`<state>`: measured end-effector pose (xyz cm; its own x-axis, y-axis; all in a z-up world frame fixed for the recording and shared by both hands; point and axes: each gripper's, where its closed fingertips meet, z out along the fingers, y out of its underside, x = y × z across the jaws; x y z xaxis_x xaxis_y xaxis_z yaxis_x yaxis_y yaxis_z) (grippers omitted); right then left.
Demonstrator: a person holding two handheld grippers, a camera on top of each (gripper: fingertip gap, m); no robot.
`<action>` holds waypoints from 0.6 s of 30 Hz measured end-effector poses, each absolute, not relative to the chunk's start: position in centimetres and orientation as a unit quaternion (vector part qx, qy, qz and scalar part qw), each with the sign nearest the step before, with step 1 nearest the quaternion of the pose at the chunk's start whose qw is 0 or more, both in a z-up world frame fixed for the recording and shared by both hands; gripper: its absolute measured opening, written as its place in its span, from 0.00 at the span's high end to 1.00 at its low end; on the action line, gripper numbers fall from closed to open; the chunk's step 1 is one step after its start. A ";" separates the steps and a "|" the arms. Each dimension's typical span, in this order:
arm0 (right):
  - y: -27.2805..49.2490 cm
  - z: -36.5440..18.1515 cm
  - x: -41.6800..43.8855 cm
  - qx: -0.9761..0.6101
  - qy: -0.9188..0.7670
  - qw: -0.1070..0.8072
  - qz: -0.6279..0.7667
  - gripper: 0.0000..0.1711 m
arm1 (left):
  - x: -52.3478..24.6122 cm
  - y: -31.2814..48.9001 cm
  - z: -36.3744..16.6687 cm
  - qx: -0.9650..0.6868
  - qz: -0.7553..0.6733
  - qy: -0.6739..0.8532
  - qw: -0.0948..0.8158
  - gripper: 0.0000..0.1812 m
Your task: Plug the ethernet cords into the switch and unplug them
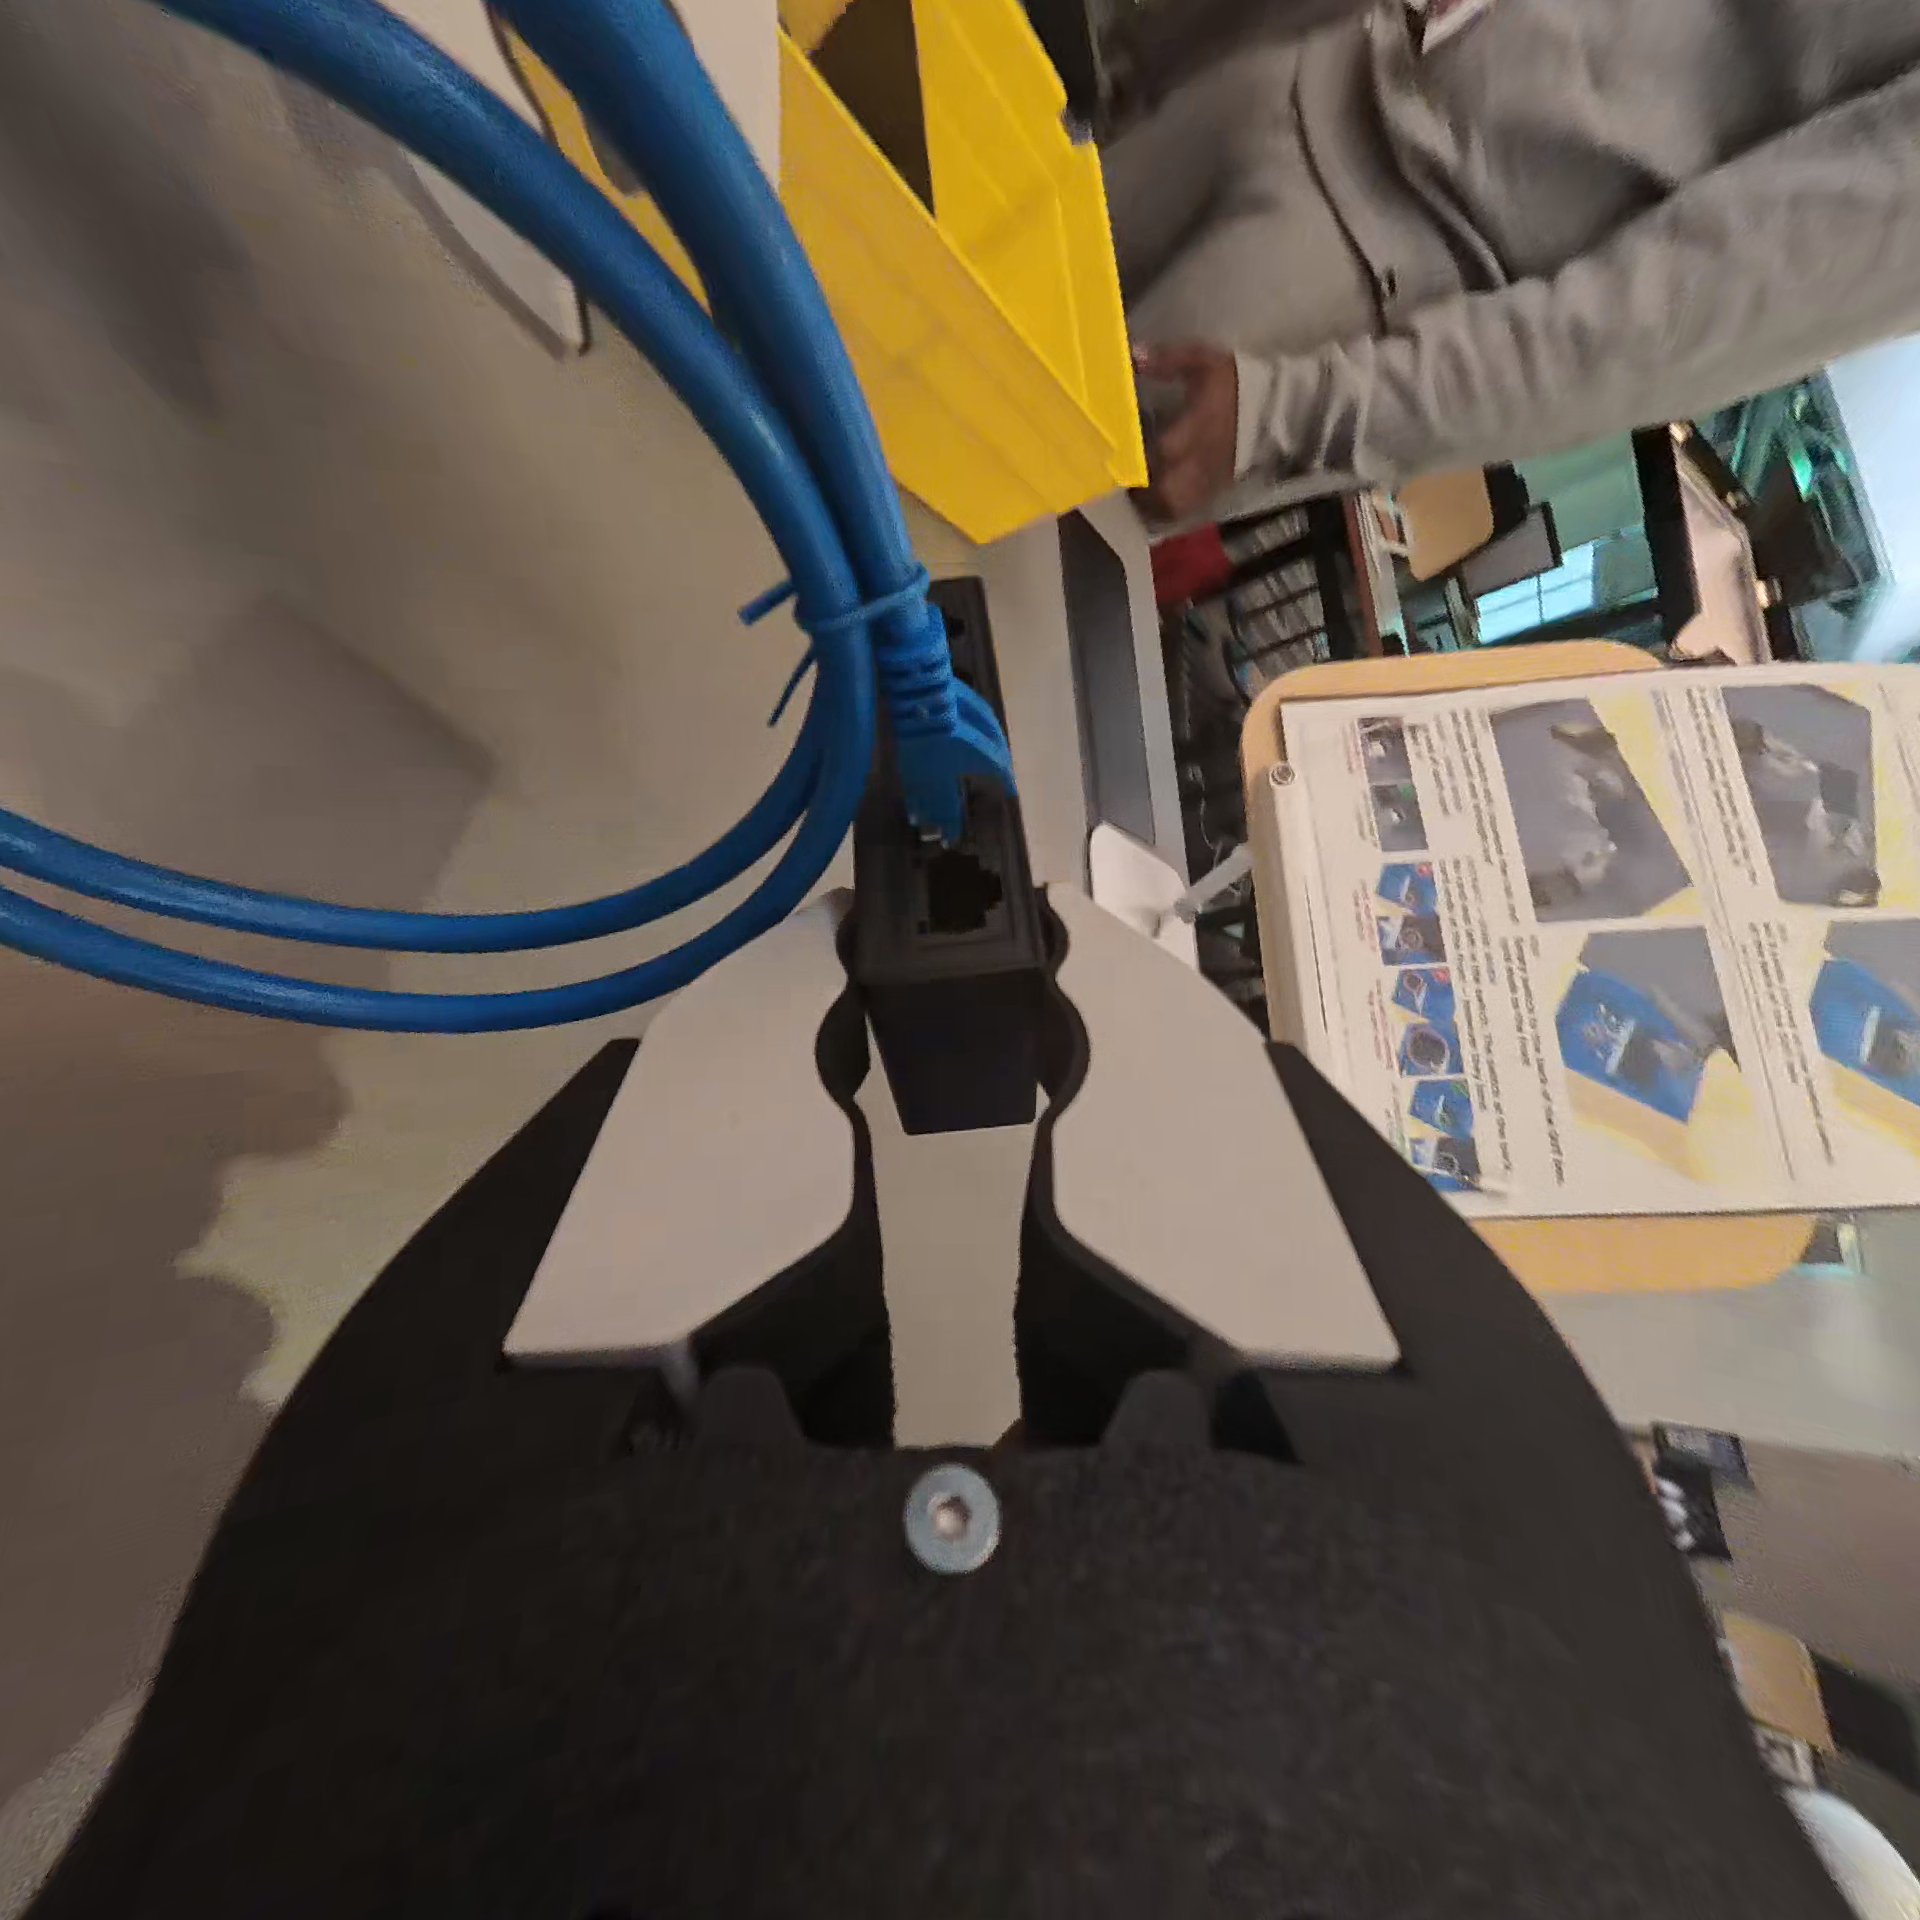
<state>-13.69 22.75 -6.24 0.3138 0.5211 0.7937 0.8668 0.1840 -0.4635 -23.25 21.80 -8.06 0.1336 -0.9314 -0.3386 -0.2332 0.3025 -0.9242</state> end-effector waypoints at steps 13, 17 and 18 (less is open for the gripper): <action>15.9 -7.0 -20.9 -0.617 -0.605 0.497 0.072 0.83 | -21.6 17.6 -9.0 -0.398 -0.257 0.675 0.566 0.85; 14.6 -6.4 -20.5 -0.605 -0.587 0.518 0.144 0.82 | -21.4 16.6 -8.5 -0.374 -0.290 0.673 0.569 0.85; 14.7 -7.0 -20.2 -0.616 -0.588 0.505 0.142 0.82 | -21.3 16.6 -8.7 -0.374 -0.291 0.675 0.566 0.85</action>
